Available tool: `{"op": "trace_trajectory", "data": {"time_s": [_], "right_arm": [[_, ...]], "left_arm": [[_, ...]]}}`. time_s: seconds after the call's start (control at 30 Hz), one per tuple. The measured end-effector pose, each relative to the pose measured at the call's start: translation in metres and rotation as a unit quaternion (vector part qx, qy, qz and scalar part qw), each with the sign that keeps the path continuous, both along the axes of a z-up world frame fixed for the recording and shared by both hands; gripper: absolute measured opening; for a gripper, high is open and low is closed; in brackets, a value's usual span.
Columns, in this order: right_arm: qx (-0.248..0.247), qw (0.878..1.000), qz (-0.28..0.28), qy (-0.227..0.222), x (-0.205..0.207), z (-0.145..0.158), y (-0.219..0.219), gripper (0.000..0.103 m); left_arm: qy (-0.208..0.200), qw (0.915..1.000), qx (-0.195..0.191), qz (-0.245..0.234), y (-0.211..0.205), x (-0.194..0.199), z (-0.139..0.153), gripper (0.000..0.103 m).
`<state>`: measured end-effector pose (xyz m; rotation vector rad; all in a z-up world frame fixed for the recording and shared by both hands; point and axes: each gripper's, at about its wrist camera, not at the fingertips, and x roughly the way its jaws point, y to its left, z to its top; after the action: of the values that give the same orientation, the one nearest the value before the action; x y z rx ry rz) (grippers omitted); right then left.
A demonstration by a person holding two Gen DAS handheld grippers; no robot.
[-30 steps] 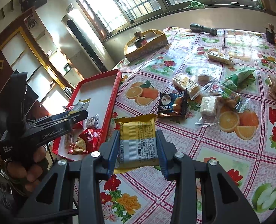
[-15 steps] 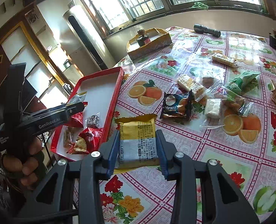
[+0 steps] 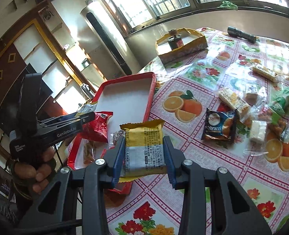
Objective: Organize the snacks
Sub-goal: 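Carry both cake packs over the red tray and open both tools to drop them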
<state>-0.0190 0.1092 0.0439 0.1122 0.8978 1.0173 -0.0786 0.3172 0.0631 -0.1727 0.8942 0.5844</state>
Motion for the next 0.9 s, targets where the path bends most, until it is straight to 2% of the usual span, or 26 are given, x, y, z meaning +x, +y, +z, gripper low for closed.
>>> {"op": "trace_trajectory", "data": {"time_s": [0.3, 0.5, 0.9], "right_arm": [[-0.006, 0.998, 0.059, -0.004, 0.009, -0.006, 0.076, 0.04], [-0.05, 0.995, 0.088, -0.021, 0.015, -0.019, 0.125, 0.04], [-0.095, 0.988, 0.115, -0.03, 0.023, -0.04, 0.165, 0.04]], "left_arm": [[-0.007, 0.9991, -0.034, 0.024, 0.04, 0.024, -0.002, 0.041], [0.006, 0.9983, -0.05, 0.03, 0.056, 0.043, -0.013, 0.041], [0.058, 0.9962, -0.058, 0.029, 0.069, 0.062, -0.047, 0.041]]}}
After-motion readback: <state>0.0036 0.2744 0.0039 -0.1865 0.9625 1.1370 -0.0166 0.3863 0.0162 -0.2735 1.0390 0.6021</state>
